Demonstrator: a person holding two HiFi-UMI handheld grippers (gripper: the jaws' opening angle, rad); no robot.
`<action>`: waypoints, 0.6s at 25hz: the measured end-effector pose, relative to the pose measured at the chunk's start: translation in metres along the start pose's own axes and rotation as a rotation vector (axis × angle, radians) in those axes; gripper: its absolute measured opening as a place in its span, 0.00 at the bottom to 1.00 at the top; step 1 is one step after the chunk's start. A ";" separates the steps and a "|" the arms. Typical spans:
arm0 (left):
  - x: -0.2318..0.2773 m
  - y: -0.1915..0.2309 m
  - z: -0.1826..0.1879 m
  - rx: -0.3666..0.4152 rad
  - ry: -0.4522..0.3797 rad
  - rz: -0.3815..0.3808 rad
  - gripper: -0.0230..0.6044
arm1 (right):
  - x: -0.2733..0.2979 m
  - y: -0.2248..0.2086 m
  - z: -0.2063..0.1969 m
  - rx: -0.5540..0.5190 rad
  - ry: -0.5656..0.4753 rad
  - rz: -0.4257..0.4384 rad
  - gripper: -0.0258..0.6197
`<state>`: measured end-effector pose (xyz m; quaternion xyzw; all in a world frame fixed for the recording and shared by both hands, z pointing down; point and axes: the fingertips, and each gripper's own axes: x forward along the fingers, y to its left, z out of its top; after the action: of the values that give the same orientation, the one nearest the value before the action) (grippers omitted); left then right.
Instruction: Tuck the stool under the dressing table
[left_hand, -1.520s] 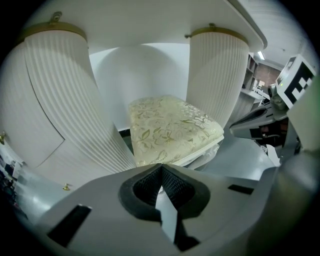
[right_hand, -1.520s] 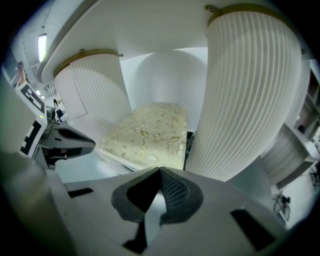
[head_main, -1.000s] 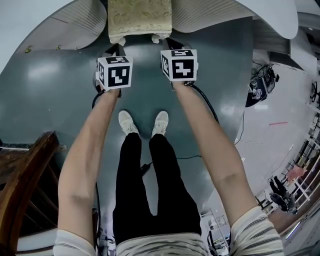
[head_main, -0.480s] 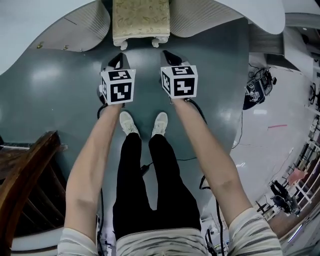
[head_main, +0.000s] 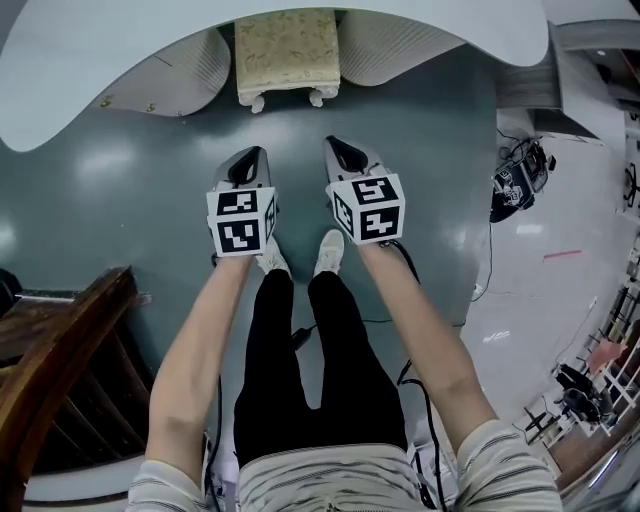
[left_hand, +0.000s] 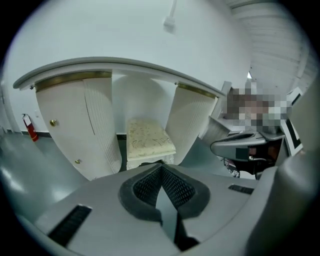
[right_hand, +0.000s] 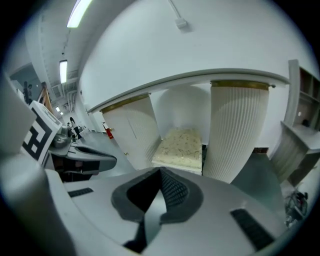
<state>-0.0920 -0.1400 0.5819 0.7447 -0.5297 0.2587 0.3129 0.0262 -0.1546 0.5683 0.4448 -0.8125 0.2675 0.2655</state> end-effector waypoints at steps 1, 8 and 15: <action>-0.006 -0.001 -0.001 -0.012 -0.005 -0.005 0.04 | -0.006 0.004 -0.002 0.000 -0.005 0.004 0.05; -0.051 -0.015 0.008 -0.041 -0.077 -0.008 0.04 | -0.050 0.023 -0.003 0.062 -0.055 0.016 0.05; -0.093 -0.033 0.013 -0.038 -0.115 -0.028 0.04 | -0.088 0.049 0.015 0.116 -0.096 0.060 0.05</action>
<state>-0.0887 -0.0832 0.4999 0.7597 -0.5410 0.2010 0.2997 0.0223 -0.0910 0.4888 0.4472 -0.8204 0.3001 0.1918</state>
